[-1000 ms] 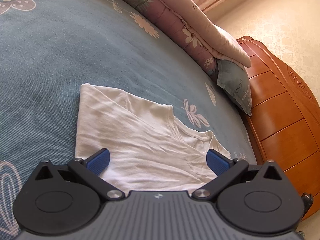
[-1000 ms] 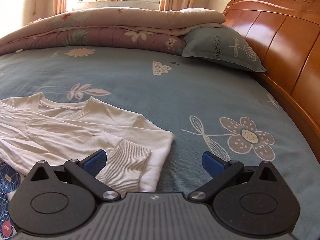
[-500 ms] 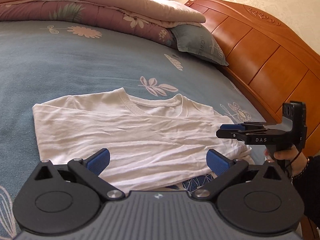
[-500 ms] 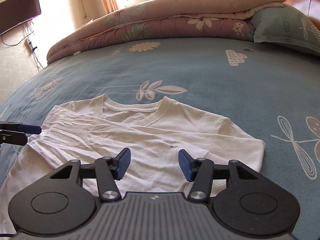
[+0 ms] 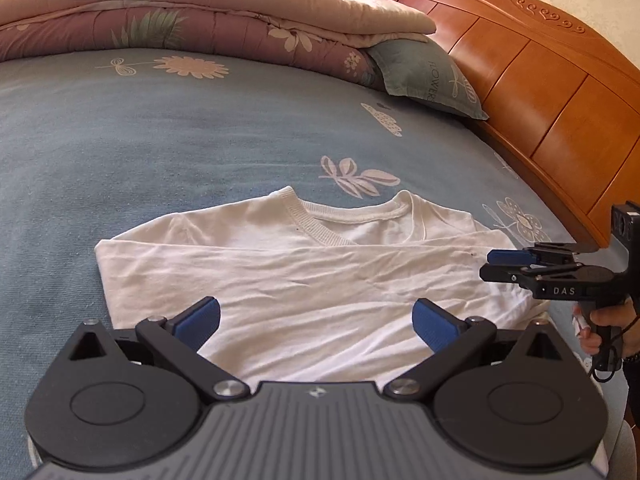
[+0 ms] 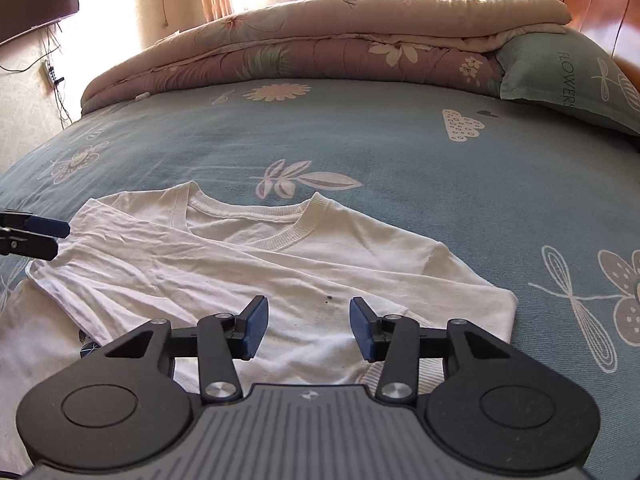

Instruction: Fold clothes

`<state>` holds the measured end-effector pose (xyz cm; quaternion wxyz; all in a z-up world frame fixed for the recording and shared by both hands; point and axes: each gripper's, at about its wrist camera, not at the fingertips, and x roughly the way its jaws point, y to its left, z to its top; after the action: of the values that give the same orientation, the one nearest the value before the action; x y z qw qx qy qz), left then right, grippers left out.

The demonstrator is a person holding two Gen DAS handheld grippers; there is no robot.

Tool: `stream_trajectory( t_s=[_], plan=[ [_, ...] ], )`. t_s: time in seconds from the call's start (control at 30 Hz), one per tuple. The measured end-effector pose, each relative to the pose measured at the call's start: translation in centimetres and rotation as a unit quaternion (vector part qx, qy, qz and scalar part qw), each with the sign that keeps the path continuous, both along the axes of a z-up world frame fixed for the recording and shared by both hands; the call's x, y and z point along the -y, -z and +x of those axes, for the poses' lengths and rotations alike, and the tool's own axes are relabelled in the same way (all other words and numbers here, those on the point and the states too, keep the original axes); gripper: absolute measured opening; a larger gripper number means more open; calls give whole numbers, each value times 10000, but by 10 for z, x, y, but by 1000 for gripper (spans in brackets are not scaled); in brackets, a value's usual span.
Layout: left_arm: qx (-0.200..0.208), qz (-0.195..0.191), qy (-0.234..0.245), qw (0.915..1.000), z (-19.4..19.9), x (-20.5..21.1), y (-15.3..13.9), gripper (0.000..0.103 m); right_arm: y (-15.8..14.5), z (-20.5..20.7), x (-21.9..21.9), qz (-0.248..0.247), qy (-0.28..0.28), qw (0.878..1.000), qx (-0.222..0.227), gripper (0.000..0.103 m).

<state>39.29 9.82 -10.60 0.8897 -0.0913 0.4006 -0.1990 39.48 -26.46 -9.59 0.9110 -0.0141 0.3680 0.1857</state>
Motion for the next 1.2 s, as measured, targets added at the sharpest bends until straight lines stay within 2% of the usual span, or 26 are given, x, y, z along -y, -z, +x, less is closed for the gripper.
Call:
stream_trajectory(
  t_s=[0.1, 0.2, 0.3, 0.47, 0.5, 0.57, 0.7, 0.77, 0.83, 0.93, 1.0, 1.03, 1.1, 1.2],
  plan=[
    [30, 110, -136, 9998, 15, 0, 2, 100, 7, -2, -4, -49, 47, 9999, -82, 50],
    [33, 162, -459, 9988, 12, -20, 2, 100, 3, -14, 7, -44, 100, 9999, -63, 51],
    [-120, -116, -608, 9980, 10, -36, -7, 100, -6, -28, 19, 30, 146, 9999, -5, 53],
    [269, -95, -283, 9992, 13, -22, -16, 100, -23, -47, 14, 151, 65, 9998, 119, 57],
    [265, -38, -250, 9993, 16, -19, -12, 101, -25, -50, 12, 174, 28, 9998, 125, 58],
    [-22, 285, -407, 9988, 24, -13, 5, 100, -28, -60, 6, 130, -33, 9998, 134, 61],
    [-18, 834, -370, 9958, 11, 1, -13, 101, -31, -82, 11, -75, -5, 9999, 78, 62],
    [369, 886, -162, 9952, -9, 7, -30, 101, -31, -95, 18, -127, 48, 9999, 26, 62],
    [559, 995, 56, 9935, -24, 19, -41, 101, -29, -107, 22, -77, 49, 9999, -45, 63],
    [769, 1461, 327, 9857, -39, 42, -37, 101, -23, -121, 22, 69, 73, 9999, -131, 64],
    [589, 1831, 288, 9809, -39, 50, -23, 101, -18, -130, 21, 162, 93, 9996, -193, 64],
    [309, 1930, 195, 9805, -37, 48, -13, 101, -16, -134, 21, 198, 102, 9995, -229, 65],
    [-64, 1849, -64, 9827, -39, 36, -3, 101, -12, -143, 25, 127, 174, 9992, -343, 68],
    [161, 1740, -127, 9845, -61, 30, -22, 100, -8, -158, 37, -19, 323, 9985, -437, 68]
  ],
)
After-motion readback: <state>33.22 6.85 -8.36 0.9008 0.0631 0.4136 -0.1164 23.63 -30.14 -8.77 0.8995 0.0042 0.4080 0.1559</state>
